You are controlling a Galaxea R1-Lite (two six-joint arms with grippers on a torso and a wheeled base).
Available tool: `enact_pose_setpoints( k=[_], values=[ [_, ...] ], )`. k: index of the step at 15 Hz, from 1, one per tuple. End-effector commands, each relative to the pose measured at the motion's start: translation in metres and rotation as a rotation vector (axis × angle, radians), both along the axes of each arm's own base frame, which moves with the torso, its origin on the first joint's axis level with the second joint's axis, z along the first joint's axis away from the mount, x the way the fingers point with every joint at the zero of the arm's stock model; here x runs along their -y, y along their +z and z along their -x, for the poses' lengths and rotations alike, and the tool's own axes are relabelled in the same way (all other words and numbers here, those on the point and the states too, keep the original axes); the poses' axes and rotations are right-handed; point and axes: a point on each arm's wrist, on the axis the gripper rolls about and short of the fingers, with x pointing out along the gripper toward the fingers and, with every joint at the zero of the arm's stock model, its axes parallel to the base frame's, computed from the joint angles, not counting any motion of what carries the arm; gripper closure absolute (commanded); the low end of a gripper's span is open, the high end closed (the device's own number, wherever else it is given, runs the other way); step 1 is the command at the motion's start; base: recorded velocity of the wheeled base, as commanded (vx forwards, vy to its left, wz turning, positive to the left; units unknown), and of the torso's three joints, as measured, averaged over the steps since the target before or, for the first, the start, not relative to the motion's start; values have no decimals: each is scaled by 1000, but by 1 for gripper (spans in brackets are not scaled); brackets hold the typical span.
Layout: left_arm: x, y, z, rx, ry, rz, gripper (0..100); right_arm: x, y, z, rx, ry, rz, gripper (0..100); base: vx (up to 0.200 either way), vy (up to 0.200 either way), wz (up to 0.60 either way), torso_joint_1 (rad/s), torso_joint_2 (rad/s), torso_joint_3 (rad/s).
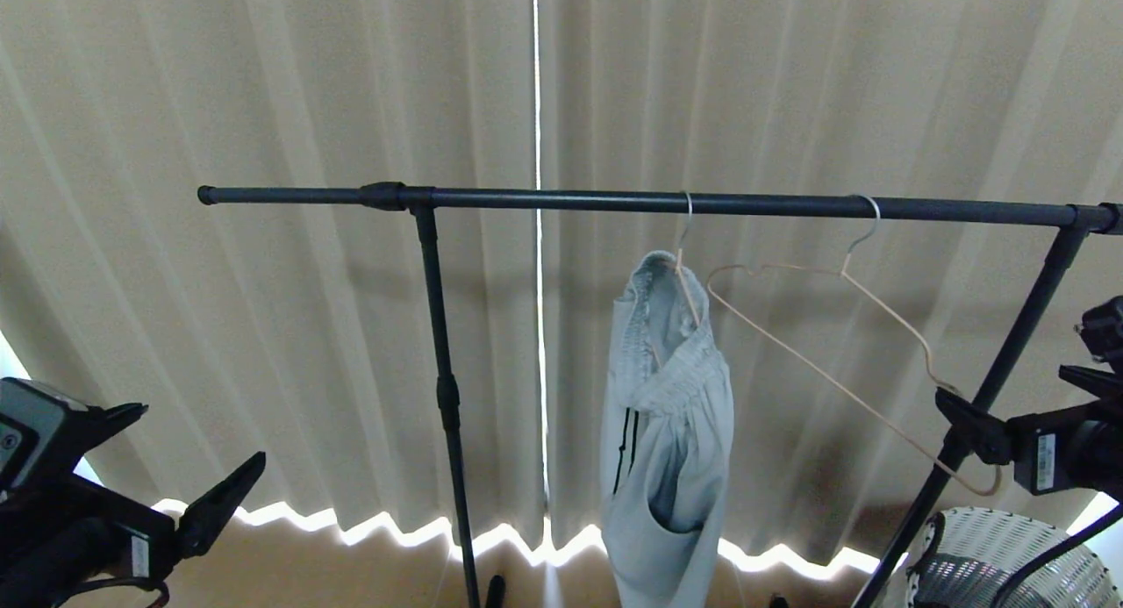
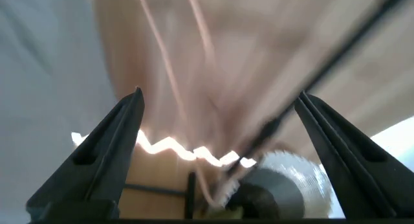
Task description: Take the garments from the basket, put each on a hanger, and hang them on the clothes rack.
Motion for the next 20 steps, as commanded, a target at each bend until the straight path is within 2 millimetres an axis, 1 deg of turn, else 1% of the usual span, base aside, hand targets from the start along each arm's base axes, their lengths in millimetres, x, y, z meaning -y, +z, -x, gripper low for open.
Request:
enact_pose_setpoints(
  k=[1,4,6,8,9,11,14,15,20],
  values=[
    [-3,-8,5,-27,22,5,0,6,-7,11,-2,-24,-2,0,0,0,0,0,0,0],
    [-3,-10,5,-35,19,6,0,7,-7,17,15,-19,-7,0,0,0,0,0,0,0],
    [-3,-8,8,-17,18,9,0,8,-13,22,0,-16,-4,0,0,0,0,0,0,0],
    [-3,-9,8,-23,10,8,0,7,-13,24,8,-3,-10,0,0,0,0,0,0,0],
    [-2,-10,8,-26,1,7,0,7,-17,26,5,19,-17,0,0,0,0,0,0,0],
    [0,-9,9,-18,-18,7,0,9,-22,33,8,38,-23,0,0,0,0,0,0,0],
    [1,-8,9,-15,-19,7,0,8,-27,28,-30,41,-7,0,0,0,0,0,0,0],
    [1,-11,10,-27,-21,4,0,8,-30,28,-45,39,-6,0,0,0,0,0,0,0],
    [1,-11,11,-24,-30,2,0,11,-36,30,-72,22,-1,0,0,0,0,0,0,0]
  ],
)
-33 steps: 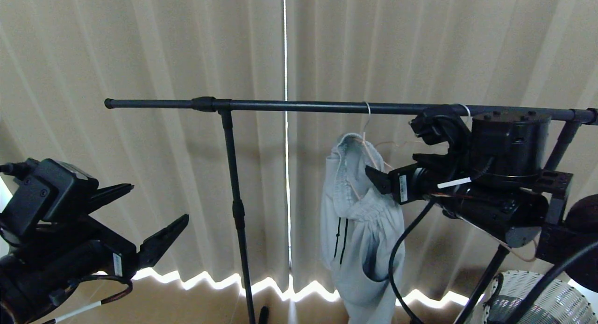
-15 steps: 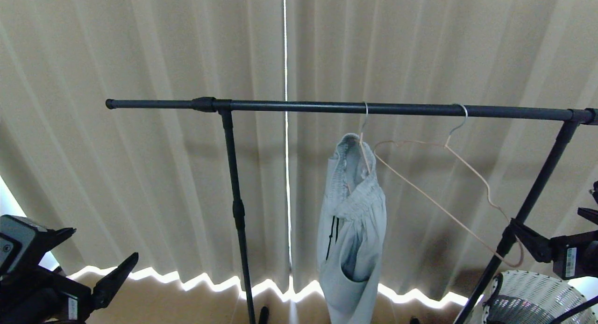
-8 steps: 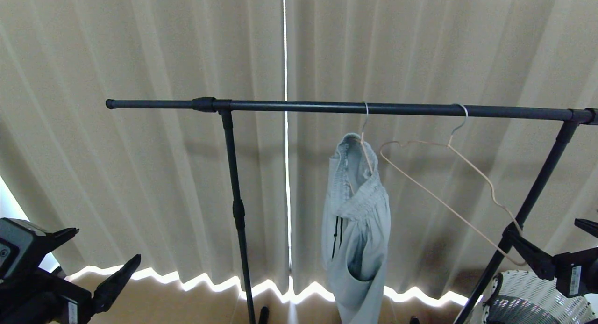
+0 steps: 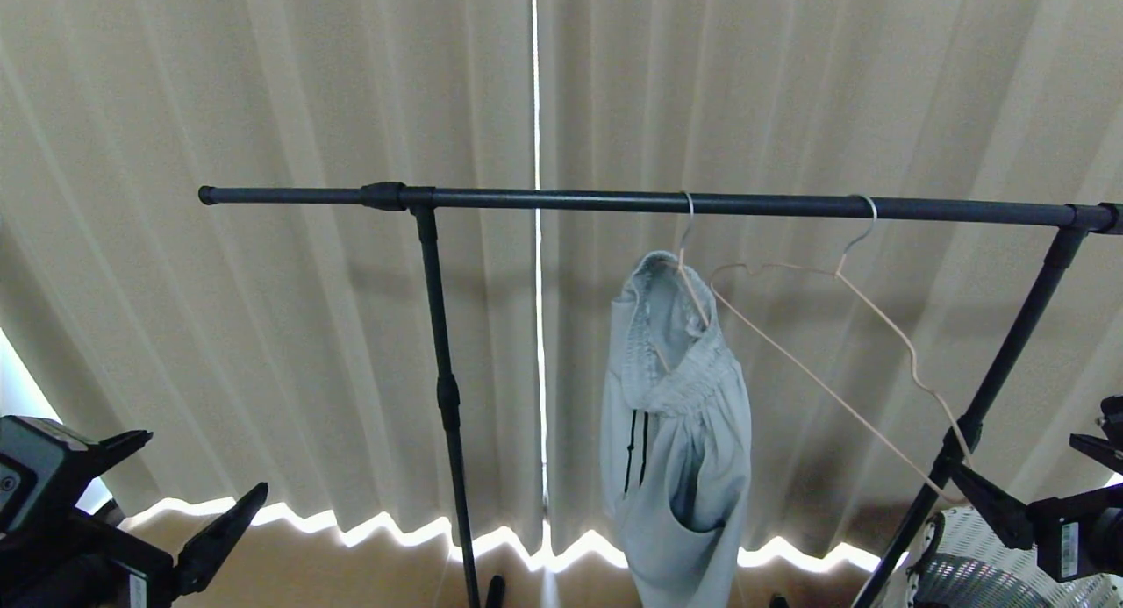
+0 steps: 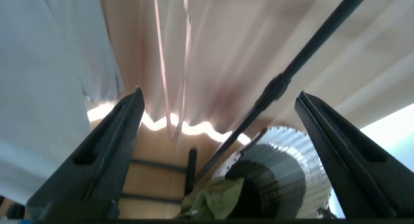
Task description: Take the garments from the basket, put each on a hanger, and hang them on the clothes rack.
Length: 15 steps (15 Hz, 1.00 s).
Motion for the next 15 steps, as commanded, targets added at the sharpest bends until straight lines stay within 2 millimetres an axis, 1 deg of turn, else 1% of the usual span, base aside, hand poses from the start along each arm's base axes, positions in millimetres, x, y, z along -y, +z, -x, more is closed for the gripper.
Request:
enact_pose_setpoints(
  k=[1,2,15],
  values=[
    [0,0,0,-3,0,0,0,2,-3,-1,-20,-16,4,0,0,0,0,0,0,0],
    [0,-1,0,-6,0,-1,0,2,-4,-3,-21,-16,4,0,0,0,0,0,0,0],
    [0,-3,0,-13,3,1,0,1,-6,-4,-34,-14,6,0,-200,0,0,4,2,3]
  ],
)
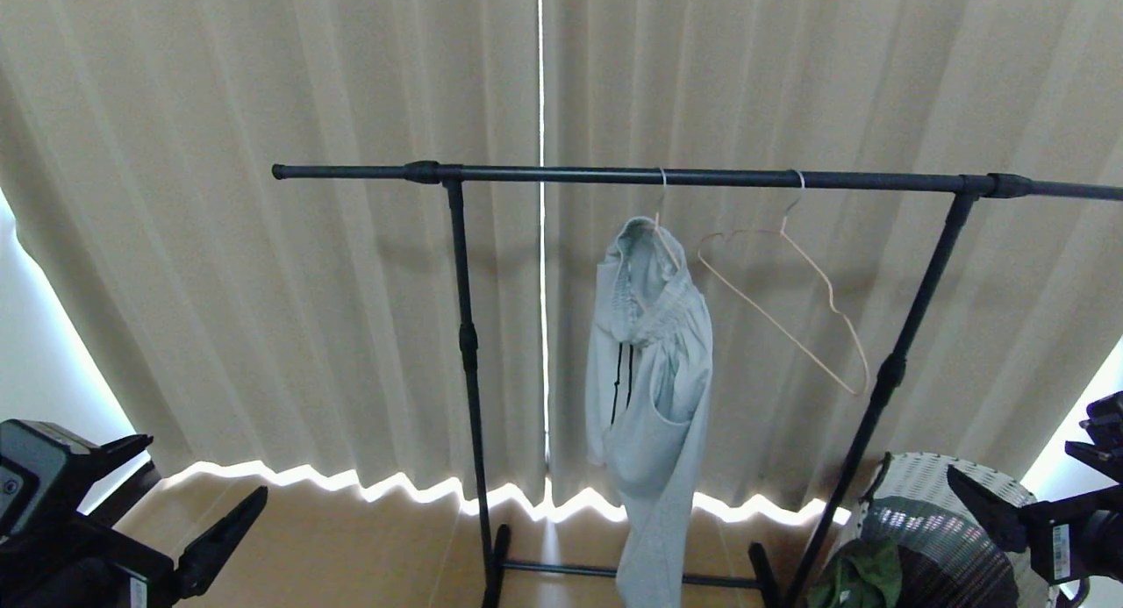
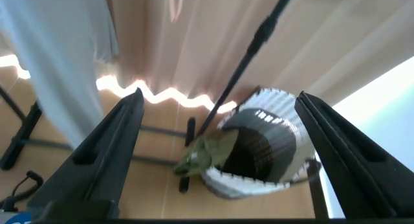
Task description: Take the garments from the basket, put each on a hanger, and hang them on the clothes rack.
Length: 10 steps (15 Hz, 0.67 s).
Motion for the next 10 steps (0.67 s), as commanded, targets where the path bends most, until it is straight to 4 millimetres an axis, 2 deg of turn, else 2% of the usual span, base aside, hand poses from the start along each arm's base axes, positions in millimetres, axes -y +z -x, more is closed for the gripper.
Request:
enact_pose_setpoints(
  k=[1,2,10],
  values=[
    [0,-1,0,-5,1,-1,0,0,-1,0,-6,0,2,0,-200,0,0,2,2,2],
    [0,-1,0,-4,-1,0,0,0,-2,0,-10,0,2,0,-200,0,0,2,-2,-2],
    [0,-1,0,-4,-2,1,0,-1,-6,-2,-37,0,8,0,0,0,0,0,0,0]
  ],
)
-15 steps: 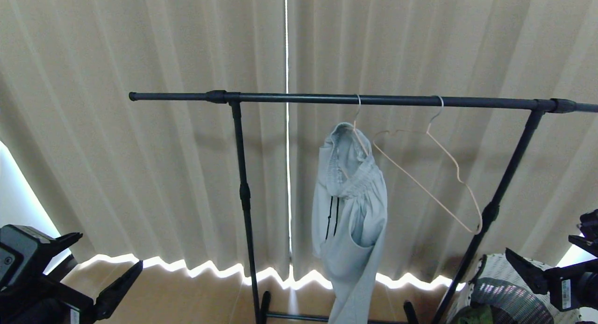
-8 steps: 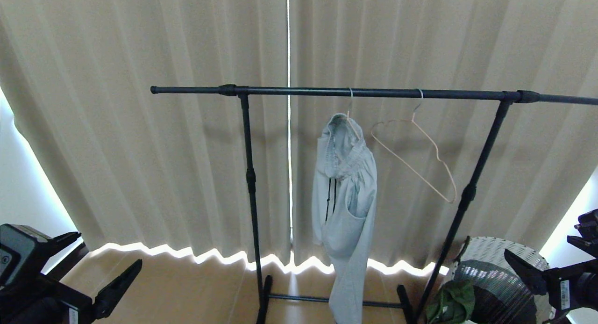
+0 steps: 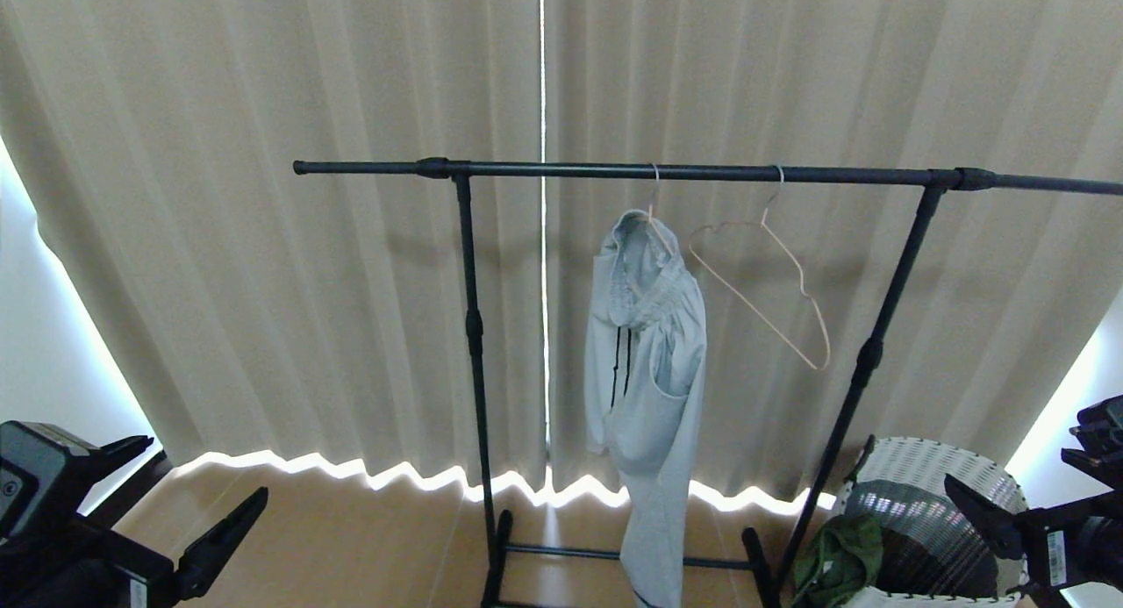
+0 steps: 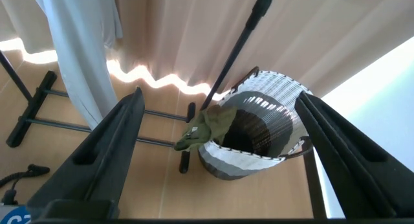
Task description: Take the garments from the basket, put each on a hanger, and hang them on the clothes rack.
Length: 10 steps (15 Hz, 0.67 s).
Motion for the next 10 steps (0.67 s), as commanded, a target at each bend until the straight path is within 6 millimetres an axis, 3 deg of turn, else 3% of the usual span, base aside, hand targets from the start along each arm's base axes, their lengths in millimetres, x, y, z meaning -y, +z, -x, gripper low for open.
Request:
enact_pose_setpoints(
  k=[1,4,10],
  values=[
    [0,0,0,-2,0,-1,0,0,-1,-2,-10,0,4,0,0,0,0,0,0,0],
    [0,0,-1,-4,0,-1,0,0,-2,-1,-14,1,5,0,0,0,0,-60,119,65],
    [0,-2,-2,-19,0,-3,0,-1,-5,0,-25,5,7,0,0,0,0,-220,467,241]
  ],
)
